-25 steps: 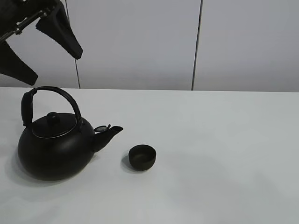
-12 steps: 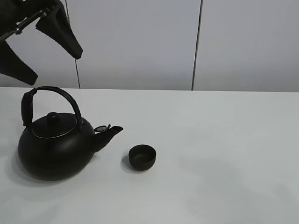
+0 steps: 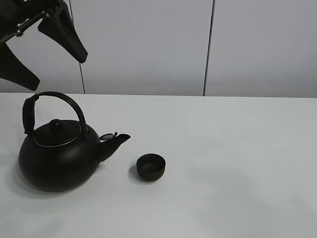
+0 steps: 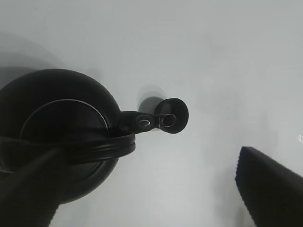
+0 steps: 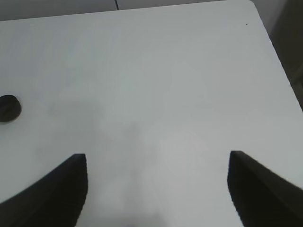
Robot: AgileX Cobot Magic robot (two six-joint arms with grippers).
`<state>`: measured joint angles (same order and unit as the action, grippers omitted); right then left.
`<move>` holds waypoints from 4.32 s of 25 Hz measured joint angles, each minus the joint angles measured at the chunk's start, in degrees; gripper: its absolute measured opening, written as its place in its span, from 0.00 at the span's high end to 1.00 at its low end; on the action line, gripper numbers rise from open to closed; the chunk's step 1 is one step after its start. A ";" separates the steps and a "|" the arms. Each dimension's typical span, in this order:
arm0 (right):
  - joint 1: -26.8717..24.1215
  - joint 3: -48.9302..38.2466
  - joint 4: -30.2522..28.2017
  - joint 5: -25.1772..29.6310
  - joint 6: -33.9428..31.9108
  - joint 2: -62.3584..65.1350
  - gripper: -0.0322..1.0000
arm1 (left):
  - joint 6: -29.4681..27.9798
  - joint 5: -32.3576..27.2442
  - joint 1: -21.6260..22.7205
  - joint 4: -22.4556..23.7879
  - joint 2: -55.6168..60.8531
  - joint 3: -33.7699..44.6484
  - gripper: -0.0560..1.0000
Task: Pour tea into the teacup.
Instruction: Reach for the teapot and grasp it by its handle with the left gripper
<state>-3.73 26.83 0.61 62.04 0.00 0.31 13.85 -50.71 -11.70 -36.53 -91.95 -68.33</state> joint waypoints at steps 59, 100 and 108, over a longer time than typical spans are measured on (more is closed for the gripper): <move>0.00 0.00 0.05 -0.08 0.00 0.00 0.43 | -6.40 106.45 -4.63 37.99 8.76 59.56 0.29; 0.00 0.00 0.05 -0.08 0.00 0.00 0.43 | -8.81 115.54 -0.80 36.14 -11.15 50.13 0.29; 0.00 0.00 0.05 -0.15 0.00 0.00 0.43 | -8.90 113.69 -0.59 37.72 -13.32 47.79 0.29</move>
<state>-3.73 26.83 0.66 61.88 0.00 0.31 4.95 62.97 -12.28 1.20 -105.27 -20.55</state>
